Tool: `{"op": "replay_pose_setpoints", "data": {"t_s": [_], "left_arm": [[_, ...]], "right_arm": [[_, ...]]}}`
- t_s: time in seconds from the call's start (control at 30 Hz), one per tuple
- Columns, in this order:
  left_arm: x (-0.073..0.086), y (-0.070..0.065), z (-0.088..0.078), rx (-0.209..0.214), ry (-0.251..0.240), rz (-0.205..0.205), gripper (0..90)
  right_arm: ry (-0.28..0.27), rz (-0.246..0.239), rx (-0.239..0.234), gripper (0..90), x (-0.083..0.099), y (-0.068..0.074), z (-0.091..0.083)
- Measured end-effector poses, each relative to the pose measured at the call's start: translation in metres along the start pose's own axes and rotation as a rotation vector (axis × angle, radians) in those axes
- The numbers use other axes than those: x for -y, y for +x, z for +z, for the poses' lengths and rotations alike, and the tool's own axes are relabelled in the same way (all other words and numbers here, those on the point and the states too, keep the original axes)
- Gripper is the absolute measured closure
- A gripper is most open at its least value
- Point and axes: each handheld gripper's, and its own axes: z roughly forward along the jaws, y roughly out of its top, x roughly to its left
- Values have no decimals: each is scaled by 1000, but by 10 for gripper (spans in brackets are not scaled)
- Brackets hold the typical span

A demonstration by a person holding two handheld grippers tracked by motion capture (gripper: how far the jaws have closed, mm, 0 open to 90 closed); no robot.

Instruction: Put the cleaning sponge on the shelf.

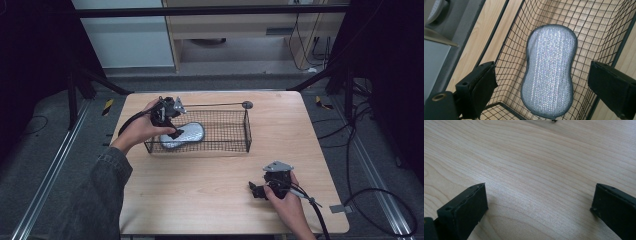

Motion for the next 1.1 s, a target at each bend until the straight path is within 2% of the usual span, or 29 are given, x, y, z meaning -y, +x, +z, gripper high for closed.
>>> {"op": "replay_pose_setpoints", "data": {"t_s": [0.17, 0.3, 0.4, 0.77, 0.93, 1.1], "left_arm": [[-1, -4, -6, 11, -33, -55, 80], [1, -9, -7, 14, -33, -93, 74], [4, -14, -7, 34, -35, -111, 60], [8, -37, -11, 9, -65, -197, 41], [9, -44, -13, 5, -58, -224, 41], [12, -52, -23, -8, -97, -254, 41]], "right_arm": [[-1, -1, 1, 4, 0, 0, 0], [0, 0, 1, 4, 0, 0, 0], [0, 1, 0, 4, 0, 0, 0], [0, 1, 1, 4, 0, 0, 0], [0, 1, 0, 4, 0, 0, 0], [0, 2, 1, 4, 0, 0, 0]]}}
